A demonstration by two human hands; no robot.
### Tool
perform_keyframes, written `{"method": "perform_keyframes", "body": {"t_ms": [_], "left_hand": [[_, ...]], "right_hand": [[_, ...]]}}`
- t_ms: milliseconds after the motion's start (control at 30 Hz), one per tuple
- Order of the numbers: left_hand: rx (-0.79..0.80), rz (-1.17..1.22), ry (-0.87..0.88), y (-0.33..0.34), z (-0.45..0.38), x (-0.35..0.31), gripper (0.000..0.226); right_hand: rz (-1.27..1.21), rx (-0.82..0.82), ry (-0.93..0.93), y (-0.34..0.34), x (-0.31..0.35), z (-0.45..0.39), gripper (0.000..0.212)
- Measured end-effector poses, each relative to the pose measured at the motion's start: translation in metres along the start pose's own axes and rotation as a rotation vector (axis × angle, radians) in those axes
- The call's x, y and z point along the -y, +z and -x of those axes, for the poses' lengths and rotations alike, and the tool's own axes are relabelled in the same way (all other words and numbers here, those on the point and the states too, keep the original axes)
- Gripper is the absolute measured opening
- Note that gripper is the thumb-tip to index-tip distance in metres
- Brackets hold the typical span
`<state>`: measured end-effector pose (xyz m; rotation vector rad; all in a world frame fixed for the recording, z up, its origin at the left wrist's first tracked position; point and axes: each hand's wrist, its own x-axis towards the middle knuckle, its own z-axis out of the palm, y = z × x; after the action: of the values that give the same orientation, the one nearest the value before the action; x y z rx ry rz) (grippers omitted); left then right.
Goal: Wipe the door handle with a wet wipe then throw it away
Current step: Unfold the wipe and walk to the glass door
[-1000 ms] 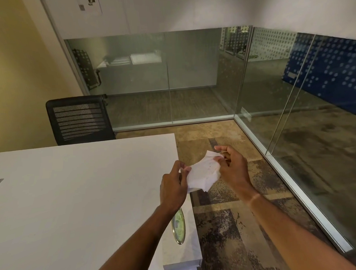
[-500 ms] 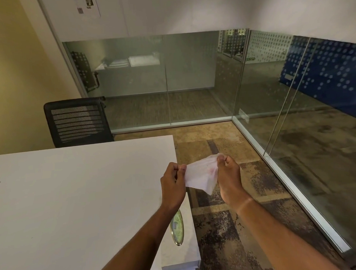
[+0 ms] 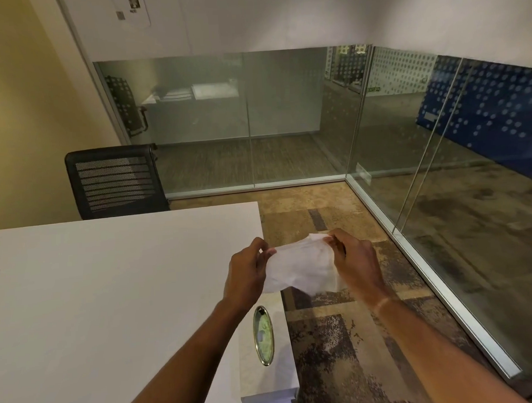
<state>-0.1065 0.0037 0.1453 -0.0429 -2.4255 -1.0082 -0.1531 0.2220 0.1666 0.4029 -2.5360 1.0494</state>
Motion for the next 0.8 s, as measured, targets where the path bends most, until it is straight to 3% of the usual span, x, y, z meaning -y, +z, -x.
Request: {"method": "perform_keyframes", "body": {"t_ms": [167,233,467,700,800], "left_hand": [[0.017,-0.029,0.028,-0.01,-0.01,0.0,0.013],[0.029,-0.007,0.042,-0.016,-0.016,-0.003,0.011],[0.113,0.026,0.051,-0.034,-0.032,-0.009,0.012],[0.23,-0.027,0.055,-0.046,-0.035,-0.007,0.009],[0.254,-0.011,0.061,-0.045,-0.033,-0.011,0.008]], "right_hand": [[-0.529,0.154,0.329,0.004,0.004,0.005,0.025],[-0.625,0.166,0.438,0.007,0.005,0.002,0.027],[-0.782,0.132,0.643,0.007,0.022,-0.007,0.028],[-0.775,0.277,0.67,-0.009,0.019,-0.007,0.024],[-0.75,0.361,0.683,-0.012,0.016,-0.003,0.039]]}}
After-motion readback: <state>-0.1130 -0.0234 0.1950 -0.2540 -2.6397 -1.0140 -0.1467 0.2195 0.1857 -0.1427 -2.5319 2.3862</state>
